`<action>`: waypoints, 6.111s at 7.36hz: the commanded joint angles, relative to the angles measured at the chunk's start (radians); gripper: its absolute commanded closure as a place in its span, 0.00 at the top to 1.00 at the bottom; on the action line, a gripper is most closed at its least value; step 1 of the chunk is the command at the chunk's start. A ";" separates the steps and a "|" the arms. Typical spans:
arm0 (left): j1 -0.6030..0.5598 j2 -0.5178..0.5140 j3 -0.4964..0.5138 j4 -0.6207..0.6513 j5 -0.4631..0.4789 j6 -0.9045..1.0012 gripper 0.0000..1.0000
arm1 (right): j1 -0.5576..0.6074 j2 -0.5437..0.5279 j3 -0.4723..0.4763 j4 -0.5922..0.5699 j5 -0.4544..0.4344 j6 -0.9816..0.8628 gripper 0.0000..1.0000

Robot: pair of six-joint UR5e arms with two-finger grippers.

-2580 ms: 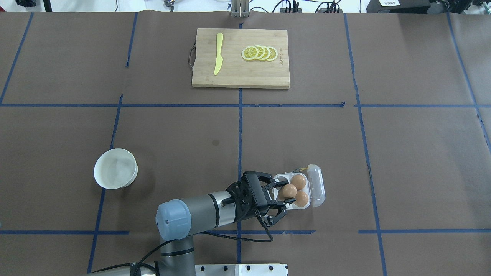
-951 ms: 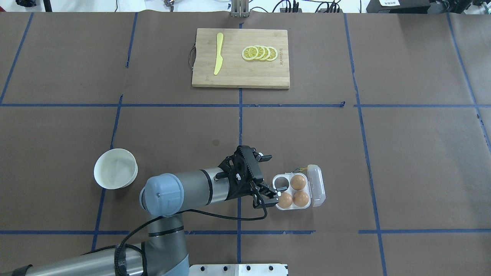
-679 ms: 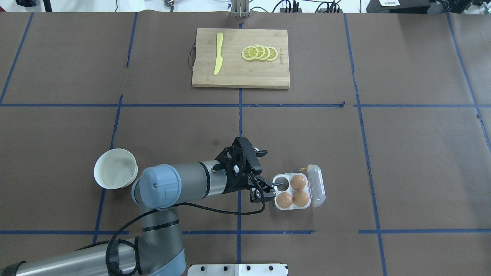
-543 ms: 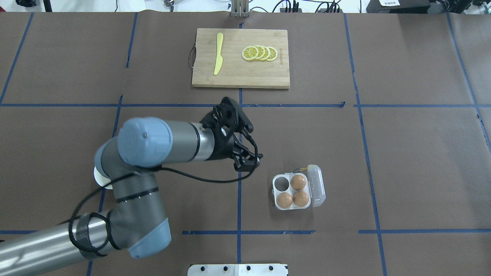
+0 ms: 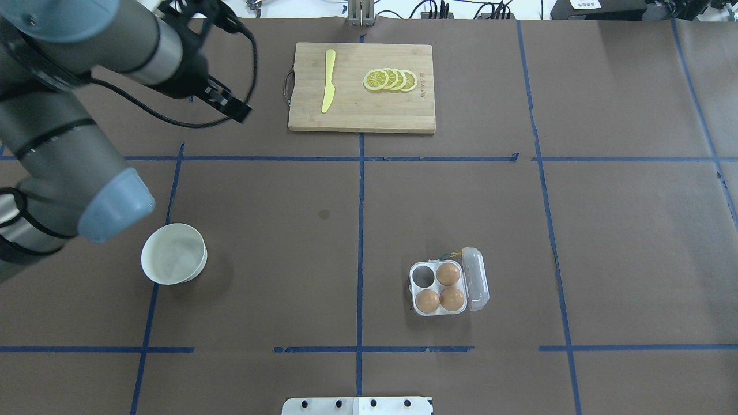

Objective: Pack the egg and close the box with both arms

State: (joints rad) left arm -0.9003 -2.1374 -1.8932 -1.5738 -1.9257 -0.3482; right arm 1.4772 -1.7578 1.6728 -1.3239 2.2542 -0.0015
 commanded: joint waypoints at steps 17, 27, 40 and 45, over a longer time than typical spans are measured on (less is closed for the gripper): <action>-0.712 0.593 0.241 0.055 -0.389 0.572 1.00 | -0.262 0.069 0.234 0.003 0.122 0.473 0.36; -0.709 0.557 0.238 0.051 -0.392 0.572 1.00 | -1.045 0.417 0.257 0.371 -0.406 1.496 0.00; -0.709 0.540 0.244 0.055 -0.378 0.569 1.00 | -0.125 0.032 -0.022 0.077 -0.014 0.124 0.29; -0.709 0.548 0.238 0.051 -0.389 0.568 1.00 | 0.038 0.050 0.073 -0.246 0.016 -0.067 1.00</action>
State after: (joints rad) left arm -1.6091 -1.5880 -1.6563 -1.5229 -2.3133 0.2219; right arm 1.4994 -1.7120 1.7084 -1.5029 2.2664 -0.0625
